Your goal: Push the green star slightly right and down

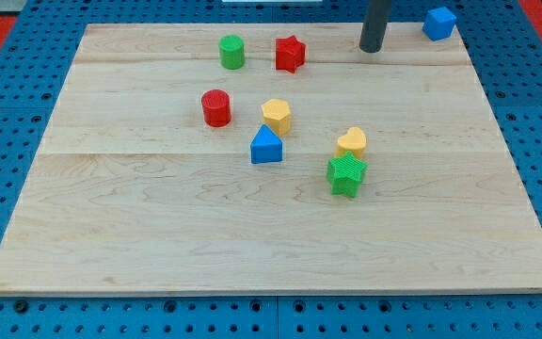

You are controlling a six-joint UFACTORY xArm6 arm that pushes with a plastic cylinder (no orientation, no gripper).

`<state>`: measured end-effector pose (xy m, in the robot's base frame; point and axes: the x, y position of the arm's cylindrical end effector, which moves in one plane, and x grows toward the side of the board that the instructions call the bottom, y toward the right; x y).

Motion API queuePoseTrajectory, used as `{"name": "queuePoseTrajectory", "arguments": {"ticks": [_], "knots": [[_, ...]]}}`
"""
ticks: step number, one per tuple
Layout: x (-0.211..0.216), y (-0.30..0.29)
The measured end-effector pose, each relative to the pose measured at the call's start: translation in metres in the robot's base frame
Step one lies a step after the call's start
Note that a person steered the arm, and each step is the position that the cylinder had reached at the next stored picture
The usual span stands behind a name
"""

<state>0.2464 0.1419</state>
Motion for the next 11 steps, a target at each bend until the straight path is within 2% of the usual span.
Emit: {"name": "queuePoseTrajectory", "arguments": {"ticks": [2,4,6,7,9,11], "knots": [[0.064,-0.017],[0.138,-0.11],[0.228,-0.108],[0.236,-0.091],[0.224,-0.12],[0.216,-0.098]]}}
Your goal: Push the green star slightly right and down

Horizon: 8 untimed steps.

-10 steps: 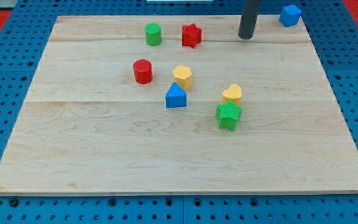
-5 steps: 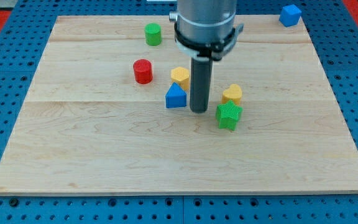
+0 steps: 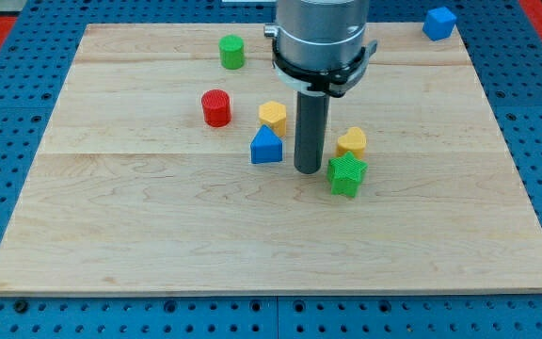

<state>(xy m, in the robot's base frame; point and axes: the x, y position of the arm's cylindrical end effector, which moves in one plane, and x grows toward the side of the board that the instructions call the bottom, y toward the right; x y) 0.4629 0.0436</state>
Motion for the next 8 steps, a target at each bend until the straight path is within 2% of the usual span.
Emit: {"name": "queuePoseTrajectory", "arguments": {"ticks": [1,2,3,5,7,8], "knots": [[0.015,0.009],[0.039,0.042],[0.039,0.062],[0.008,0.042],[0.028,0.108],[0.049,0.108]]}}
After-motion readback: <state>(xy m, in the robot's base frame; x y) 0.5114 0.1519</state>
